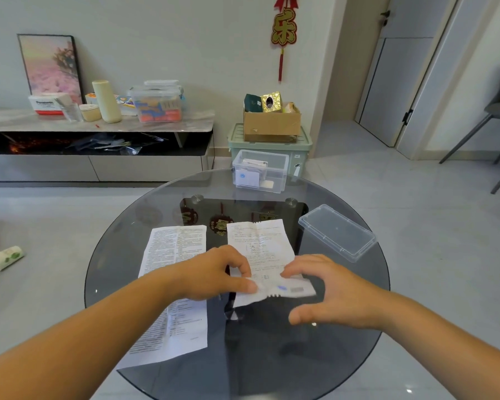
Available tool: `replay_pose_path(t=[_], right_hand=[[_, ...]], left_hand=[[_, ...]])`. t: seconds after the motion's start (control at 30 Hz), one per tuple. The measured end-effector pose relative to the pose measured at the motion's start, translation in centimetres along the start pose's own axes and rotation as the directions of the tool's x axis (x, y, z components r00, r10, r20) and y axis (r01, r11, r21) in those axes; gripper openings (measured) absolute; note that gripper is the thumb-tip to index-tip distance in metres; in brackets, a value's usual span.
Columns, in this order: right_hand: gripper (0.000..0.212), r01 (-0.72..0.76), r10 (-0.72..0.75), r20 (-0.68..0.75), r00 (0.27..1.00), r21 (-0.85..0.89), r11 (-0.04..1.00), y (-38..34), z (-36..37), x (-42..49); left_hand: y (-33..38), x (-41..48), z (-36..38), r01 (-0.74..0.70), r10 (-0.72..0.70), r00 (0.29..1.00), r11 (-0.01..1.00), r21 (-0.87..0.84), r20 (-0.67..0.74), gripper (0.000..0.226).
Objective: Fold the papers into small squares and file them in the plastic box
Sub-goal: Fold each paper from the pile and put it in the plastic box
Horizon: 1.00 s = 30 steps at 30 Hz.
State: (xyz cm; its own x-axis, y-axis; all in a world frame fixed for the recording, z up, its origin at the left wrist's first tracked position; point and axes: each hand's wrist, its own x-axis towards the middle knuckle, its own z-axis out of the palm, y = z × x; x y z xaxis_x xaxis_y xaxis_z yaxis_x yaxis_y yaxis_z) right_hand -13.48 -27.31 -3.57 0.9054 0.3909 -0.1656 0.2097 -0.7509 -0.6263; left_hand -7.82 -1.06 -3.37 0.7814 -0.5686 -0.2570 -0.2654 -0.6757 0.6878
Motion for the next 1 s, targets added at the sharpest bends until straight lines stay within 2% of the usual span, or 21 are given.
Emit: replay_pose_path(t=[0.07, 0.13, 0.27, 0.33, 0.4, 0.43, 0.5, 0.57, 0.63, 0.67, 0.77, 0.8, 0.87, 0.9, 0.97, 1.0], right_hand=[[0.073, 0.005, -0.002, -0.048, 0.999, 0.063, 0.998, -0.1, -0.2, 0.3], [0.068, 0.001, 0.01, -0.094, 0.996, 0.119, 0.993, -0.2, 0.0, 0.8], [0.038, 0.011, 0.04, -0.228, 0.973, 0.216, 0.976, -0.2, 0.5, 1.7], [0.041, -0.038, 0.104, -0.243, 0.964, 0.263, 0.964, -0.4, 0.3, 2.0], [0.043, -0.07, 0.14, -0.26, 0.955, 0.261, 0.963, -0.7, 0.2, 2.5], [0.041, -0.074, 0.146, -0.278, 0.95, 0.256, 0.964, -0.9, 0.1, 2.8], [0.039, -0.086, 0.162, -0.308, 0.937, 0.246, 0.965, -1.2, 0.0, 3.5], [0.03, -0.101, 0.177, -0.317, 0.932, 0.243, 0.965, -1.4, -0.1, 4.4], [0.021, -0.119, 0.199, -0.344, 0.918, 0.24, 0.964, -1.2, -0.1, 5.1], [0.027, -0.14, 0.214, -0.355, 0.91, 0.221, 0.965, -1.2, 0.0, 5.3], [0.079, -0.227, 0.234, -0.417, 0.878, 0.066, 0.972, -1.0, 0.4, 5.4], [0.083, -0.239, 0.198, -0.458, 0.867, -0.034, 0.97, -0.9, 0.7, 5.2], [0.066, -0.181, 0.033, -0.502, 0.864, -0.248, 0.952, -0.5, 1.4, 4.9], [0.052, -0.123, -0.048, -0.47, 0.881, -0.325, 0.938, -0.3, 1.7, 4.8], [0.032, -0.029, -0.115, -0.358, 0.927, -0.372, 0.928, 0.3, 2.4, 4.5], [0.029, -0.009, -0.116, -0.314, 0.942, -0.371, 0.929, 0.6, 2.6, 4.4]], left_hand=[[0.1, 0.1, -0.3, 0.024, -0.024, 1.0, 0.991, -0.134, 0.001, 0.021], [0.1, 0.2, -0.6, 0.045, -0.046, 0.999, 0.979, -0.199, -0.002, 0.025], [0.0, 0.2, -0.9, 0.078, -0.077, 0.997, 0.965, -0.252, 0.011, 0.027], [0.1, 0.3, -1.0, 0.123, -0.124, 0.992, 0.914, -0.386, 0.024, 0.042], [0.3, 0.4, -1.4, 0.158, -0.158, 0.986, 0.82, -0.55, 0.048, 0.061], [0.4, 0.4, -1.6, 0.145, -0.134, 0.989, 0.788, -0.599, 0.064, 0.068], [0.9, 0.2, -1.6, 0.104, -0.094, 0.994, 0.79, -0.605, 0.047, 0.073], [1.2, 0.1, -1.1, 0.077, -0.107, 0.994, 0.865, -0.495, -0.031, 0.056], [1.1, 0.7, -0.1, 0.084, -0.136, 0.976, 0.956, -0.28, -0.171, 0.063], [0.8, 1.1, 0.5, 0.106, -0.145, 0.965, 0.978, -0.178, -0.22, 0.07], [0.8, 2.1, 1.5, 0.125, -0.117, 0.928, 0.992, 0.001, -0.354, 0.075], [0.7, 2.6, 1.7, 0.147, -0.126, 0.918, 0.989, 0.028, -0.377, 0.076], [0.7, 3.3, 2.1, 0.195, -0.142, 0.892, 0.977, 0.081, -0.429, 0.078], [0.7, 3.6, 2.3, 0.215, -0.137, 0.879, 0.969, 0.124, -0.458, 0.08], [0.8, 4.2, 2.5, 0.259, -0.14, 0.861, 0.948, 0.184, -0.489, 0.086], [0.9, 4.5, 2.6, 0.274, -0.149, 0.855, 0.943, 0.188, -0.497, 0.091]])
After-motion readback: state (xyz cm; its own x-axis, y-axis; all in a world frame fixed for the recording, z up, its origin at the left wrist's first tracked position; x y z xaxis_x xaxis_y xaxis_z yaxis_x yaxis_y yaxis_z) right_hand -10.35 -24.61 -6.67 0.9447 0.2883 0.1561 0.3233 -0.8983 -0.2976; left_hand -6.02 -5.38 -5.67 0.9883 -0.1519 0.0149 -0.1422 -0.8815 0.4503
